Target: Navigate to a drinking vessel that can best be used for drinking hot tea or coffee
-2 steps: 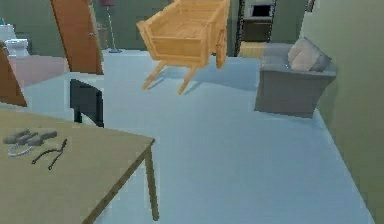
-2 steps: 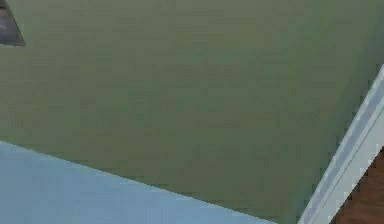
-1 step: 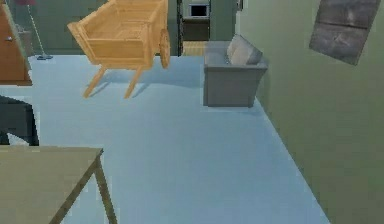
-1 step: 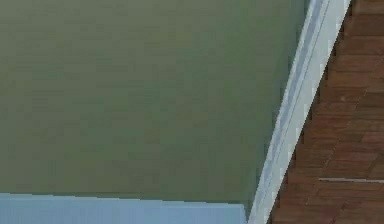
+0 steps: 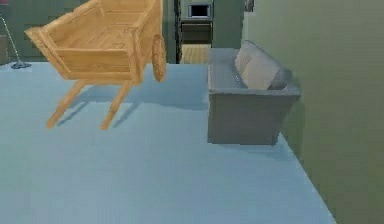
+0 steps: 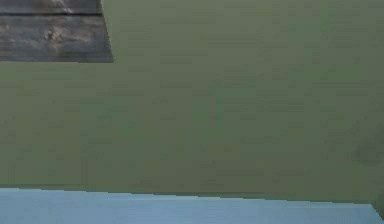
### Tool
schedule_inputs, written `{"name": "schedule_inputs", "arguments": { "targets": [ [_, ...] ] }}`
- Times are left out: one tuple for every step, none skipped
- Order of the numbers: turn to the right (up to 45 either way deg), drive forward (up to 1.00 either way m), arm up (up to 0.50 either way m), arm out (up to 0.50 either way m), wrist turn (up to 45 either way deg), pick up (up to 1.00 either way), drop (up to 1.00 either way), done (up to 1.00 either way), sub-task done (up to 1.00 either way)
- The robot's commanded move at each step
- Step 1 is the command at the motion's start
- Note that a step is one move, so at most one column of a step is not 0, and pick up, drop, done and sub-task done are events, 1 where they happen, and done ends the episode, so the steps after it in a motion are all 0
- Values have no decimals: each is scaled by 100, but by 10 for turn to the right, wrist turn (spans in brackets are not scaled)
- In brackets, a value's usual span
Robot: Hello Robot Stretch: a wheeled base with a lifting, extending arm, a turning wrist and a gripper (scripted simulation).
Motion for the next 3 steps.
{"name": "schedule_inputs", "arguments": {
  "targets": [
    [120, 0, 0, 0, 0, 0, 0, 0, 0],
    [0, 20, 0, 0, 0, 0, 0, 0, 0],
    [-240, 0, 0, 0, 0, 0, 0, 0, 0]
  ]
}}
